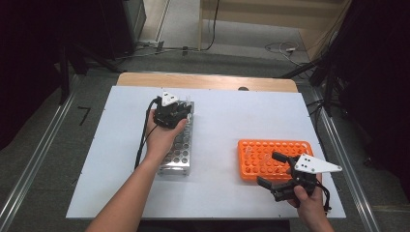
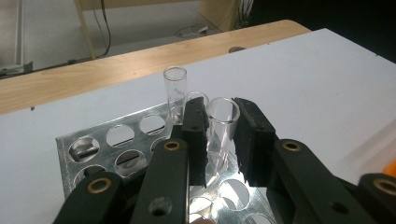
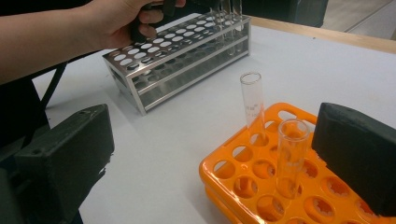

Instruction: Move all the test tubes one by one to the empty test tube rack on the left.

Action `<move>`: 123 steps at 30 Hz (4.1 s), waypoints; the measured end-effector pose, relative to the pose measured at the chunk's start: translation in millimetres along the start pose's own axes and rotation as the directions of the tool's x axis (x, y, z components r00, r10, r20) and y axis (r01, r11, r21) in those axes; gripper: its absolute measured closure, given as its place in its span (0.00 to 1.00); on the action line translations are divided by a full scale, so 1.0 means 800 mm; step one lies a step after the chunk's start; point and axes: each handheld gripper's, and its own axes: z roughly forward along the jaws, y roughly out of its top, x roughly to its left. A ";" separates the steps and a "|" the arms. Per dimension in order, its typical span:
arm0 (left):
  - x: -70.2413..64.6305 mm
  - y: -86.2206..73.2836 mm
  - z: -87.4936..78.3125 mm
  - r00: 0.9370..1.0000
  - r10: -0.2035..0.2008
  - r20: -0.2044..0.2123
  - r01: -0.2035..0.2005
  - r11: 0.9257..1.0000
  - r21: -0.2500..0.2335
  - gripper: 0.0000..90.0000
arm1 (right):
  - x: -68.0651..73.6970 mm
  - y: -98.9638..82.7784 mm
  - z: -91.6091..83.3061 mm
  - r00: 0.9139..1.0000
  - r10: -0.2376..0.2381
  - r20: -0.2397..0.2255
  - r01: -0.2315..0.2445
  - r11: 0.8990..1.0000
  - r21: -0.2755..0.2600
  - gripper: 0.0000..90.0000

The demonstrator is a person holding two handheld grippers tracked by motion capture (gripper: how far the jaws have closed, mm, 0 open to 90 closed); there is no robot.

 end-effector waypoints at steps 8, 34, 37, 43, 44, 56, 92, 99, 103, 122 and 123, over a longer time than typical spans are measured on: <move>0.002 0.002 -0.007 1.000 -0.012 0.023 0.012 1.000 -0.008 0.63 | -0.001 0.000 0.001 1.000 0.002 -0.001 -0.002 1.000 0.000 0.00; -0.020 -0.017 -0.104 0.982 -0.020 0.189 0.044 0.991 -0.123 0.02 | -0.005 0.014 0.001 1.000 0.010 0.029 -0.010 1.000 0.000 0.00; -0.024 -0.024 -0.120 0.981 -0.004 0.196 0.031 0.990 -0.135 0.00 | -0.007 0.016 0.005 1.000 0.007 0.030 -0.007 1.000 0.005 0.00; -0.031 -0.039 -0.149 0.976 0.004 0.218 0.033 0.986 -0.166 0.00 | -0.011 0.021 0.015 0.999 0.010 0.040 -0.011 1.000 0.029 0.00; -0.033 -0.042 -0.153 0.976 0.005 0.219 0.033 0.985 -0.167 0.00 | -0.011 0.023 0.016 0.999 0.007 0.041 -0.009 0.999 0.033 0.00; -0.044 -0.085 -0.179 0.969 0.019 0.245 0.024 0.985 -0.171 0.00 | -0.044 0.031 0.025 0.995 0.049 0.092 -0.052 0.998 0.034 0.00; -0.046 -0.112 -0.176 0.973 0.020 0.231 0.007 0.993 -0.115 0.00 | -0.049 -0.027 0.036 0.990 0.039 0.134 -0.066 0.977 0.203 0.65; -0.046 -0.111 -0.176 0.973 0.018 0.231 0.008 0.994 -0.112 0.00 | -0.048 -0.028 0.038 0.987 0.025 0.158 -0.056 0.979 0.195 0.72; -0.047 -0.111 -0.176 0.974 0.017 0.227 0.009 0.994 -0.112 0.00 | -0.044 -0.029 0.040 0.986 -0.002 0.164 -0.031 0.980 0.198 0.78; -0.047 -0.110 -0.176 0.974 0.025 0.224 0.001 0.993 -0.115 0.00 | -0.048 -0.021 0.028 0.988 0.033 0.152 -0.054 0.990 0.134 0.82; -0.047 -0.110 -0.176 0.974 0.026 0.224 0.000 0.993 -0.115 0.00 | -0.049 -0.019 0.026 0.988 0.032 0.153 -0.052 0.990 0.128 0.82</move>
